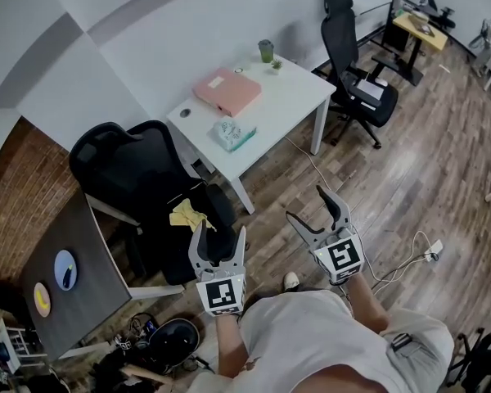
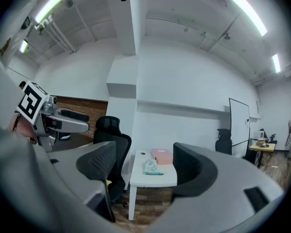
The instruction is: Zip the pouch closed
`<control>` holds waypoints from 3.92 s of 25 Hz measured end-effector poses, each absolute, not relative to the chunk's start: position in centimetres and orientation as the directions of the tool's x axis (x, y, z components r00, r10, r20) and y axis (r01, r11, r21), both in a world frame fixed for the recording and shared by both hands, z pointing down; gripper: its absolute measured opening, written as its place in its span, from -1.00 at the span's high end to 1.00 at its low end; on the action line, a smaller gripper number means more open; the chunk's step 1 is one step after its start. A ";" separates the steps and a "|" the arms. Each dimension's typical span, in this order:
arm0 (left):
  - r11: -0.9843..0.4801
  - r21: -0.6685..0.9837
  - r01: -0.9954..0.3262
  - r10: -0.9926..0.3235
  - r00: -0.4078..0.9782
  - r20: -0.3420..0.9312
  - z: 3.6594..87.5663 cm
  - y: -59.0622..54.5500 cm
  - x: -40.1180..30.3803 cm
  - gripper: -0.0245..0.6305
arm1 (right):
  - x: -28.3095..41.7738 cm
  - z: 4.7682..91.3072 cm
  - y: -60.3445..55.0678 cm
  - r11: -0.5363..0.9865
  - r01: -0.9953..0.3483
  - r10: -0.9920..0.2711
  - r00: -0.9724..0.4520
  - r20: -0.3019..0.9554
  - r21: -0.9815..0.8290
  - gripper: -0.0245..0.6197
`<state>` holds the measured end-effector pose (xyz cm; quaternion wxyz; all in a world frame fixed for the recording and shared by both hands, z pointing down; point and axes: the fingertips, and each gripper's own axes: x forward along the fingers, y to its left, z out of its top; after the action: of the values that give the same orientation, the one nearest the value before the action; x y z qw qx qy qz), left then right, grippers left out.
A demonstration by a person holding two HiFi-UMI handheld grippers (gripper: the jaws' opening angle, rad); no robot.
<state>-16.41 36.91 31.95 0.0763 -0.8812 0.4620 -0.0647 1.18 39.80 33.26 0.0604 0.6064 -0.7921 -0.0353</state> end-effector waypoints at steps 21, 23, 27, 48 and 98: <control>-0.584 -0.169 -0.794 -0.809 0.587 0.040 32.8 26.0 -14.1 -0.11 | 3.0 34.1 29.3 0.248 -0.959 -0.968 -0.238 0.081 0.140 -0.20; -0.589 -0.165 -0.791 -0.805 0.592 0.040 32.9 24.5 -14.0 -0.11 | 3.0 34.1 27.8 0.244 -0.959 -0.969 -0.234 0.084 0.142 -0.20; -0.599 -0.164 -0.784 -0.798 0.602 0.037 32.6 21.2 -14.0 -0.11 | 3.0 33.8 24.8 0.228 -0.963 -0.972 -0.216 0.089 0.146 -0.20; -0.658 -0.122 -0.743 -0.751 0.660 0.032 33.3 7.4 -15.0 -0.09 | 1.3 34.4 12.6 0.180 -0.969 -0.978 -0.158 0.137 0.171 -0.18; -0.342 -0.018 -0.939 -0.863 0.307 0.401 50.8 -11.2 -0.8 0.06 | 10.9 53.2 -14.1 0.859 -0.501 -0.476 -0.708 0.522 0.103 0.16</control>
<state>-0.82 -11.17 50.83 -0.1104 -0.8007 0.5627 -0.1731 10.88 -14.06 53.16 0.2758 0.2644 -0.9238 0.0233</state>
